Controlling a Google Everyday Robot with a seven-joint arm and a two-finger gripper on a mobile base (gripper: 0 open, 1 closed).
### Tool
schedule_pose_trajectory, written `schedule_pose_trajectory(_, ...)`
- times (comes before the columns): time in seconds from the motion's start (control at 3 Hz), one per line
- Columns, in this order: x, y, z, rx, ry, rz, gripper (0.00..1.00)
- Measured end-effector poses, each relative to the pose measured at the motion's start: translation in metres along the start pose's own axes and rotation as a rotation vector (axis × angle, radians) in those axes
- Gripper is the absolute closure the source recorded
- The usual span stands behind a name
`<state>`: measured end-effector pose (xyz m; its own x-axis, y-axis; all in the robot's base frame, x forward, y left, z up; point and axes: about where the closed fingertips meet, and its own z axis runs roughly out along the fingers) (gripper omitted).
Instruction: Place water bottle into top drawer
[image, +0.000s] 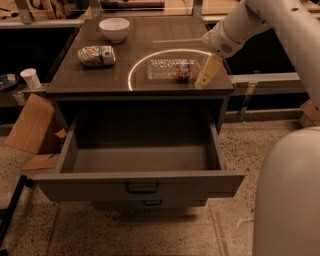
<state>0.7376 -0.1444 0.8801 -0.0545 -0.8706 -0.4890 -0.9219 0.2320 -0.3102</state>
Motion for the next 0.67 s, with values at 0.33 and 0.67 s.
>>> schedule_pose_trajectory(0.33,-0.007,-0.007,0.025,-0.032,-0.021,-0.004,0.00)
schedule_pose_trajectory(0.67,-0.014,-0.008,0.045,-0.065,-0.040,-0.005,0.19)
